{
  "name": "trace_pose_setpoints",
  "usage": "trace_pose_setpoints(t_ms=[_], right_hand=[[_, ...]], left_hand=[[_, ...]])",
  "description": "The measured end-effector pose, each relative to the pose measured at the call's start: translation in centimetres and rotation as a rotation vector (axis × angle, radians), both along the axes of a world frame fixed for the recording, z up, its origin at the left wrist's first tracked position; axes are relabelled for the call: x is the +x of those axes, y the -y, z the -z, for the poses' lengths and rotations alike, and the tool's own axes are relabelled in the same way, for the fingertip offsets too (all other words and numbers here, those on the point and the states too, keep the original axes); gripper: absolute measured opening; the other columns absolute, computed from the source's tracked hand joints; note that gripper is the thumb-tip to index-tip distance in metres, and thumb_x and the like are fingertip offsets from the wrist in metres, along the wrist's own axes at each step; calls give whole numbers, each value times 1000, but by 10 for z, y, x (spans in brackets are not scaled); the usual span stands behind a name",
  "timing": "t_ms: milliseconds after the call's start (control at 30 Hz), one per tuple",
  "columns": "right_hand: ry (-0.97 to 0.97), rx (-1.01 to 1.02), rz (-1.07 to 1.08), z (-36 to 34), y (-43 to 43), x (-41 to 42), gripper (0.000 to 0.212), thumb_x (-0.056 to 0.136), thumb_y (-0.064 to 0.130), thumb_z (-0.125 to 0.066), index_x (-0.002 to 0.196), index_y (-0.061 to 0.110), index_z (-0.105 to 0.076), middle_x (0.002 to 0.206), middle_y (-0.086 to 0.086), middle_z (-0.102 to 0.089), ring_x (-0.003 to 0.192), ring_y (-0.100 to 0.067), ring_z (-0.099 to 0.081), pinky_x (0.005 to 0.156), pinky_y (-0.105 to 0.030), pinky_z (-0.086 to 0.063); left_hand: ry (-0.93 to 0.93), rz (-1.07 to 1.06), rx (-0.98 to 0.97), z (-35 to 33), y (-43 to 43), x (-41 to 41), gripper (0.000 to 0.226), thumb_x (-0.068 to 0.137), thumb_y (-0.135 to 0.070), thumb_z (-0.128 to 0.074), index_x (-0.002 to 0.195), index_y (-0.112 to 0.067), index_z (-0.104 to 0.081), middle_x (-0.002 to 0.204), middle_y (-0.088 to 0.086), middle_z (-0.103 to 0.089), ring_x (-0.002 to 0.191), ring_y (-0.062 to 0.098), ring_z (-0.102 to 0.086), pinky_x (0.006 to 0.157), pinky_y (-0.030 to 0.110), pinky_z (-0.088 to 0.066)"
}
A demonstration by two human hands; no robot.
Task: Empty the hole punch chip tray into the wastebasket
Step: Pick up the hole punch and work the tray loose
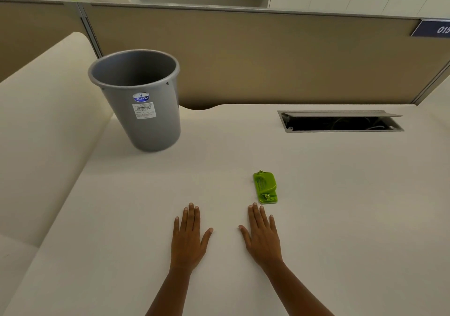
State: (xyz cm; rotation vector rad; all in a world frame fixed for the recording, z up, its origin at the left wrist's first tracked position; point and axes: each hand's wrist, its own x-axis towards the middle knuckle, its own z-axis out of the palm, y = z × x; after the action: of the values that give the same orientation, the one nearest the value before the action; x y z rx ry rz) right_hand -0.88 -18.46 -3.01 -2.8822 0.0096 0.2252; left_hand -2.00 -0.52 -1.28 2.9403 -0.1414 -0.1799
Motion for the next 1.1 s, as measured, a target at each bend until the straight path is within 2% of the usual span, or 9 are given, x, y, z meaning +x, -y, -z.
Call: trace_pose_setpoints(t_ms=[67,200,267,367,433,533,667,733,1100], right_hand=[[42,-43,5,-7,-2,0,94,80,57,16,141,8,-35,151,-9,-33,139,-28,-34,113,-44,-30],[-25,-13,-28,-12,1,1,97,72,59,18,147,11,-22,157,-9,-19,145,-27,-19,118,-40,-18],[78,6,-9,-26,4,4,67,92,47,-16,130,5,-53,135,-20,-54,123,-34,-54,98,-41,-48],[248,59,78,-37,11,18,34,67,9,-78,98,-3,-70,93,-22,-72,80,-36,-71,58,-35,-59],[281,151,189,-43,19,33,35,74,0,-68,109,-6,-63,107,-26,-65,94,-40,-64,70,-40,-57],[237,310,396,-49,26,50,40,92,9,-43,132,2,-43,130,-20,-47,118,-36,-46,91,-43,-44],[175,567,564,-52,30,69,45,95,16,-41,138,1,-36,135,-22,-47,128,-36,-41,102,-43,-38],[120,713,671,-53,33,78,44,95,17,-42,135,1,-41,135,-22,-51,127,-34,-44,104,-40,-36],[-217,1376,886,-77,38,71,22,88,3,-49,69,10,-56,65,-7,-46,62,-14,-46,68,-33,-43]], left_hand=[[-5,3,5,1,-1,2,86,94,-50,4,118,4,-59,123,21,-62,110,35,-62,113,24,18],[-31,14,39,2,-5,6,87,94,-50,5,118,3,-60,123,21,-63,110,35,-62,114,26,11],[6,-10,54,-1,-8,10,88,94,-50,5,116,3,-61,123,22,-62,109,35,-63,114,29,1],[7,-29,44,-9,-12,16,88,94,-48,6,114,2,-64,121,21,-64,109,34,-63,113,30,-21],[4,-40,31,-14,-13,20,87,95,-46,6,111,1,-65,119,21,-65,107,33,-65,93,41,-50],[2,-54,20,-24,-15,25,87,95,-47,5,111,3,-65,120,24,-64,108,37,-63,83,50,-53],[47,-7,-72,-25,-14,36,88,84,-54,12,139,-6,-37,153,19,-24,143,36,-16,118,39,-14],[84,-35,-161,-22,-15,40,58,96,-42,-13,142,-12,-32,157,12,-14,146,28,1,119,33,1],[-87,-190,-909,-50,2,52,28,96,-9,-43,120,-9,-57,131,6,-56,128,19,-45,100,18,-31]])
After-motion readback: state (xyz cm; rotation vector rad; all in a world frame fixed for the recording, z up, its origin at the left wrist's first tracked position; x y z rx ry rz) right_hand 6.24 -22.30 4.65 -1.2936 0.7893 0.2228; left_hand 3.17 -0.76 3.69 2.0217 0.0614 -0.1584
